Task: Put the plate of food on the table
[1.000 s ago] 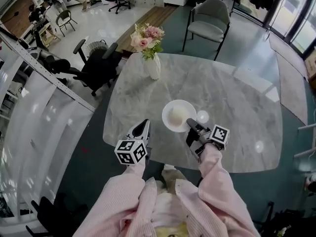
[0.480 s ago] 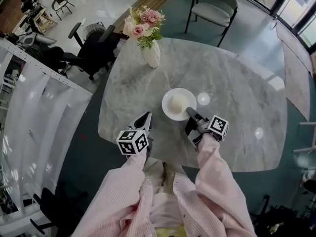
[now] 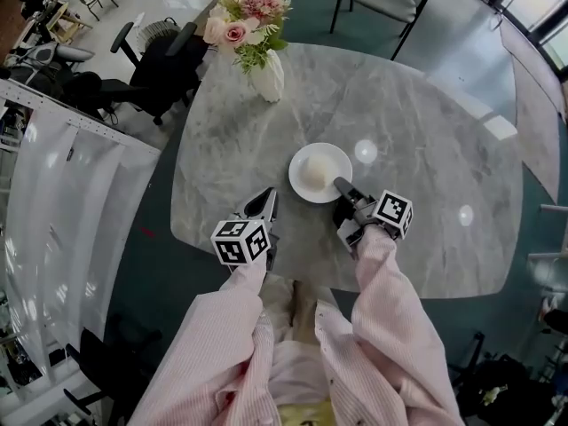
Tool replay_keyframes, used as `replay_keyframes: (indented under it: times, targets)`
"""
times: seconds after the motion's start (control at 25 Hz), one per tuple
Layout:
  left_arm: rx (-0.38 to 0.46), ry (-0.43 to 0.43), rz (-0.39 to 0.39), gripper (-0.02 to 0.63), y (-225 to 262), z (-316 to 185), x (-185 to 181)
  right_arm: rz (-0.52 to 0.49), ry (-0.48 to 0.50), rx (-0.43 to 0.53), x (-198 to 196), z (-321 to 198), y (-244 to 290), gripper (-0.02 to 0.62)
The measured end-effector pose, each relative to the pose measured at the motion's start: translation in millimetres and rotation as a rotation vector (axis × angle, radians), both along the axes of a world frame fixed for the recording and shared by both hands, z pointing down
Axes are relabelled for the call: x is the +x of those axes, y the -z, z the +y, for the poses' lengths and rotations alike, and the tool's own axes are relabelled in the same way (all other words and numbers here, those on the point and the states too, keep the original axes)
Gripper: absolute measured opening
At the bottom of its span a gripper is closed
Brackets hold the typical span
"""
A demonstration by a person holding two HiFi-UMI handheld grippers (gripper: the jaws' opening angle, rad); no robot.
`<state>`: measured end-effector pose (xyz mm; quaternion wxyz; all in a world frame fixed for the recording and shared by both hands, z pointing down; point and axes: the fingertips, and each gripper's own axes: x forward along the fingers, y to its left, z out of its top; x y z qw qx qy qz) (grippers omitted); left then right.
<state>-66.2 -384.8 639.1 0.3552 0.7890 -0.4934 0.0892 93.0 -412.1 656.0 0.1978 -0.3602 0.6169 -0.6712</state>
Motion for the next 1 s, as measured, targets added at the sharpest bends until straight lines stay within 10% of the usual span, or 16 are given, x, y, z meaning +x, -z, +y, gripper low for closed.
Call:
replay_keyframes:
  times: [1.0]
  targets:
    - [-0.030,-0.046,-0.015,-0.005,-2.3,1.8,2.0,0.436,0.197,-0.067,-10.8,6.2,-10.8,0.052]
